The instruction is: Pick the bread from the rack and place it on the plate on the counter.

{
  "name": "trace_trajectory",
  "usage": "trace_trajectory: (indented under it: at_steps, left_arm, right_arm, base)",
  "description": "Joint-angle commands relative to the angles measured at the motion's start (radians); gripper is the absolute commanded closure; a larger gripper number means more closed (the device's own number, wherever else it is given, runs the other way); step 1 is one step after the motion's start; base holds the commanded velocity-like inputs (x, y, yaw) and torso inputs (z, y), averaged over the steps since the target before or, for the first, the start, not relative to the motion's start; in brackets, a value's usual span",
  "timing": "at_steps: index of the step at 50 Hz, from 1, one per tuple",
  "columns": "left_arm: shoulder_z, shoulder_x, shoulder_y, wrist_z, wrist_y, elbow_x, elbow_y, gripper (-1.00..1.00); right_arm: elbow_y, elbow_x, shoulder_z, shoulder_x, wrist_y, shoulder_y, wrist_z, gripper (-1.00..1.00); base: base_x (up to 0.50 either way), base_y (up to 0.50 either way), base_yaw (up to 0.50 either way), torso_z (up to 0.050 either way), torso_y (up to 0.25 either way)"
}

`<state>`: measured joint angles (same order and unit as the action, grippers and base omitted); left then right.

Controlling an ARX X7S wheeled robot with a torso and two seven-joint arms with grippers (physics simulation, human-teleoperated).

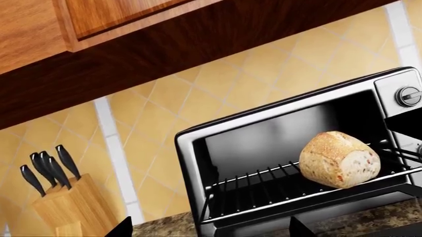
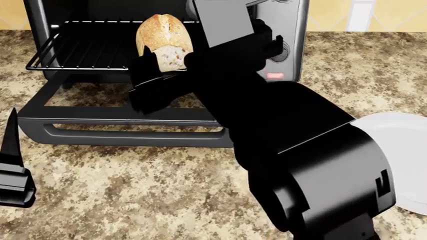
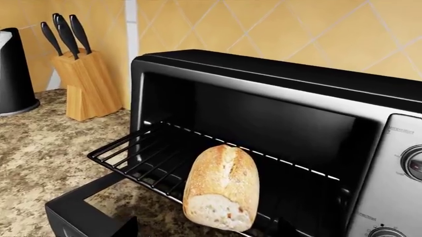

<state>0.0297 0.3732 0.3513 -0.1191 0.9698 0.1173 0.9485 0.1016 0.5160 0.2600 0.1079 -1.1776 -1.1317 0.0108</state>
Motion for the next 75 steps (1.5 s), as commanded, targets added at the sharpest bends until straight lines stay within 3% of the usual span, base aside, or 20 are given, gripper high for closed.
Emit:
trace_trajectory:
  at_steps: [1,75]
  left_arm:
    - [-0.004,0.004,-0.004,-0.003,0.003,0.005,0.002,-1.00]
    - [-0.003,0.023,-0.025,-0.018,0.006,0.035,0.020,-1.00]
  right_arm:
    - [-0.073,-0.010,0.037,-0.005,0.047,-0.021,0.015,-1.00]
    - [-0.500,-0.036,0.182,-0.050,0.307,-0.135,0.071,-1.00]
  base:
    - [0.00,0.00,0.00,0.000,0.000]
    - [0.00,0.00,0.00,0.000,0.000]
